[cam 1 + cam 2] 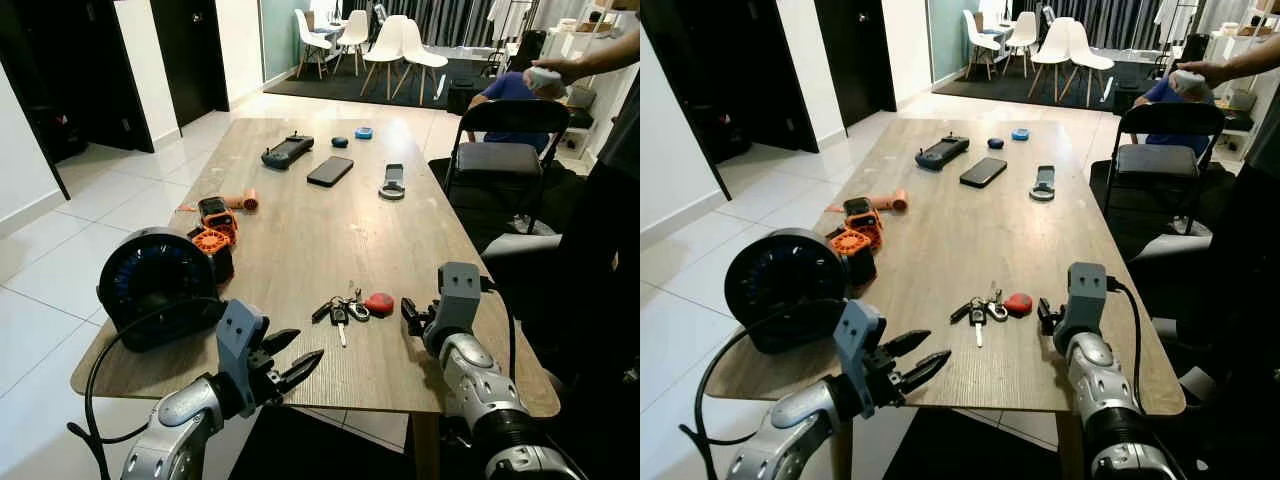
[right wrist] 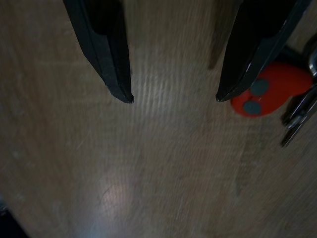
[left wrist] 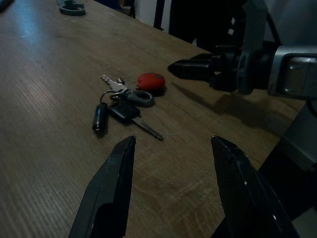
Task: Hang keys on a hook
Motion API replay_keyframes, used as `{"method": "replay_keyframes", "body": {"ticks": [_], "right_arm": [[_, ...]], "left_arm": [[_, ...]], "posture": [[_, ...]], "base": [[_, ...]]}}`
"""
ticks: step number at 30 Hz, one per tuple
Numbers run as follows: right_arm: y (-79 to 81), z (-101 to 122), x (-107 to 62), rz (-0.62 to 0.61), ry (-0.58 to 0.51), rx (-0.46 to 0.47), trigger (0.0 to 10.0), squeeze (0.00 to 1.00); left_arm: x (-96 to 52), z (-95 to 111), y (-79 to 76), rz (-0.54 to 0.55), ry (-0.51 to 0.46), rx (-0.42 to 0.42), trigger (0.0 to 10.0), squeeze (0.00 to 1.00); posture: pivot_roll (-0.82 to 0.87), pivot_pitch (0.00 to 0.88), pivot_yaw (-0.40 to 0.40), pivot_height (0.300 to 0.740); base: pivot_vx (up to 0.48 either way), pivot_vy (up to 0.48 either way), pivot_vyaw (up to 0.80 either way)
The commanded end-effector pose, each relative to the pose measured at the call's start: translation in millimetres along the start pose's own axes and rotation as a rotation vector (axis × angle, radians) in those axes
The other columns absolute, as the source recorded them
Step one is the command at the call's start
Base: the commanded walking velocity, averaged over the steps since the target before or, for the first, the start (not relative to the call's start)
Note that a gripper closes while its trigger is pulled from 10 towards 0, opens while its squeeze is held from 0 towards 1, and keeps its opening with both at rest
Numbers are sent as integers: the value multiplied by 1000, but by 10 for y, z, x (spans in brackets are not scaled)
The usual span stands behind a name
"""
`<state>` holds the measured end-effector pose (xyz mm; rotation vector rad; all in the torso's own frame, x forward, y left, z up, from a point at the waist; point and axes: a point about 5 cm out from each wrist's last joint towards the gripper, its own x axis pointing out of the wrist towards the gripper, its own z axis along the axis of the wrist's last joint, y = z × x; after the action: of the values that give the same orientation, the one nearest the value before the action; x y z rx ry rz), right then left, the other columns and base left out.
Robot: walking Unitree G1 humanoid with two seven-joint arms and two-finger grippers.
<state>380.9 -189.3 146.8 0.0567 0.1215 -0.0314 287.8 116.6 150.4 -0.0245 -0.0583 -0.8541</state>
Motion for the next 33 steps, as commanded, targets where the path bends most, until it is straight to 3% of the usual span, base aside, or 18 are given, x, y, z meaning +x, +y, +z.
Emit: {"method": "replay_keyframes", "body": {"ticks": [1, 4, 5, 8, 10, 22, 33], "right_arm": [[-36, 25, 25, -15, -4, -85, 10000, 0], [154, 142, 68, 178, -59, -102, 10000, 0], [154, 142, 68, 178, -59, -102, 10000, 0], [287, 85, 54, 288, -36, -101, 10000, 0], [419, -72, 11, 409, 39, -78, 10000, 0], [491, -323, -58, 552, 157, -63, 10000, 0], [401, -272, -7, 479, 134, 23, 10000, 0]], "left_arm": [[-11, -39, 27, 28, 9, -15, 10000, 0], [-7, -39, 60, 72, 5, -8, 10000, 0], [-7, -39, 60, 72, 5, -8, 10000, 0], [-9, -43, 62, 76, 7, -8, 10000, 0], [-16, -50, 61, 72, 14, -8, 10000, 0], [-1, -57, 63, 68, 22, -8, 10000, 0], [16, -68, 77, 78, 30, -9, 10000, 0]], "posture": [[32, 137, 0, 740], [32, 130, -7, 740], [32, 130, -7, 740], [32, 130, -7, 740], [32, 122, -7, 740], [30, 117, -4, 740], [29, 117, 0, 740]], "base": [[0, 0, 0], [0, 0, 0], [0, 0, 0], [0, 0, 0], [0, 0, 0], [0, 0, 0], [0, 0, 0]]}}
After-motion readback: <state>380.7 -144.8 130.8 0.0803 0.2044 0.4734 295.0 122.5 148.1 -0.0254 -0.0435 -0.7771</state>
